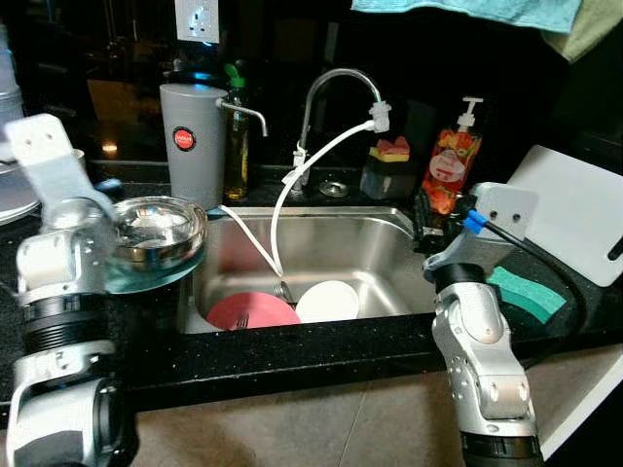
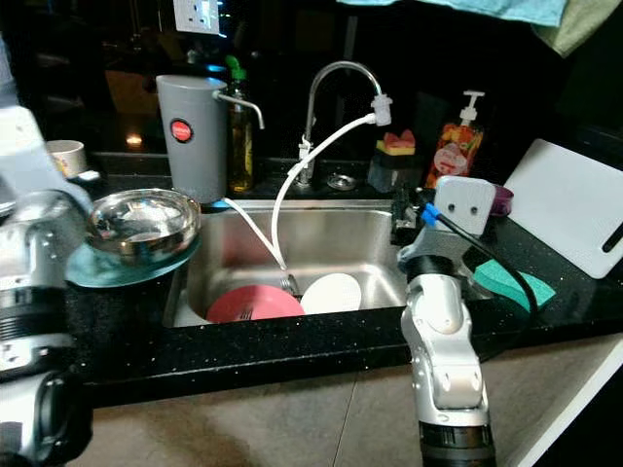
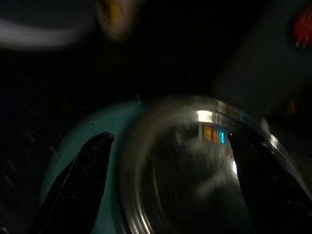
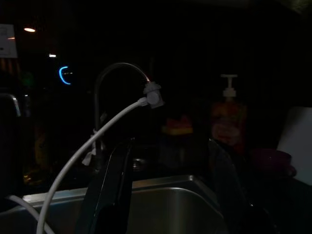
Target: Kitchen organization
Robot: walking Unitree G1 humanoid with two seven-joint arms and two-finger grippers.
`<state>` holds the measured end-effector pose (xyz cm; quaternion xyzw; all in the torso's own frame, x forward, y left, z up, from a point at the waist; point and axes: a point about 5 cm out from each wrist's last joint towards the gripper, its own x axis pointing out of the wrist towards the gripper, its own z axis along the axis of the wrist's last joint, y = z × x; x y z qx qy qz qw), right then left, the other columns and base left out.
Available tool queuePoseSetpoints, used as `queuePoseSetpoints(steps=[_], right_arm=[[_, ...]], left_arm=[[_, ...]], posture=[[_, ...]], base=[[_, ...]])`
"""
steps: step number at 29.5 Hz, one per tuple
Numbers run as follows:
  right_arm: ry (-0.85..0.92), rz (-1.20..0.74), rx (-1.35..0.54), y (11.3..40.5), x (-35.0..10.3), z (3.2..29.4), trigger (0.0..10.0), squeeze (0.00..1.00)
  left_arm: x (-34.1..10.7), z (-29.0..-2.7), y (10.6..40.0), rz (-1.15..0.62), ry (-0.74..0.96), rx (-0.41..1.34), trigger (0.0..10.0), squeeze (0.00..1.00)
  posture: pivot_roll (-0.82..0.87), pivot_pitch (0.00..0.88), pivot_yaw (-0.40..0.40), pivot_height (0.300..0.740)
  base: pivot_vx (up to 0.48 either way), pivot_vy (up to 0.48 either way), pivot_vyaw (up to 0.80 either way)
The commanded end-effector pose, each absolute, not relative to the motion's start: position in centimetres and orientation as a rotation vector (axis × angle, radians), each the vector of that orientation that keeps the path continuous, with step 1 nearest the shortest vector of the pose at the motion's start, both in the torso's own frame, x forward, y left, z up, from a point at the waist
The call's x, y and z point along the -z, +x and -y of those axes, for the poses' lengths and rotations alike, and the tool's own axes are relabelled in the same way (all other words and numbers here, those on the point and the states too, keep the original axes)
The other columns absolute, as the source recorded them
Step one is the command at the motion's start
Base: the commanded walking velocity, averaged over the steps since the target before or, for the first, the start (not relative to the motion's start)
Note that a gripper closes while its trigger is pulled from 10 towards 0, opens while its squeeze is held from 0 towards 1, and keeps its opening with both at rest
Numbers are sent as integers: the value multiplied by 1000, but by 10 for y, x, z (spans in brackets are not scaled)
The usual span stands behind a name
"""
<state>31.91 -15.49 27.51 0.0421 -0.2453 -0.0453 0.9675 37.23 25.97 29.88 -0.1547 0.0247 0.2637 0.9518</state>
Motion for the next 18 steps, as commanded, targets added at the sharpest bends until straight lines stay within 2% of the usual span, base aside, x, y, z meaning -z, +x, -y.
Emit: queuePoseSetpoints(steps=[1, 13, 18], right_arm=[[91, 484, 105, 320, -273, 158, 10000, 0], [90, 482, 108, 319, -273, 159, 10000, 0], [89, 479, 104, 319, -273, 159, 10000, 0]], left_arm=[[-294, -259, 373, -90, -341, -531, 10000, 0], [-280, -265, 369, -159, -349, -601, 10000, 0], [-298, -273, 363, -57, -244, -648, 10000, 0]], posture=[[105, 17, -112, 740], [97, 24, -112, 740], [97, 28, -116, 740]], base=[[0, 0, 0], [0, 0, 0], [0, 0, 0]])
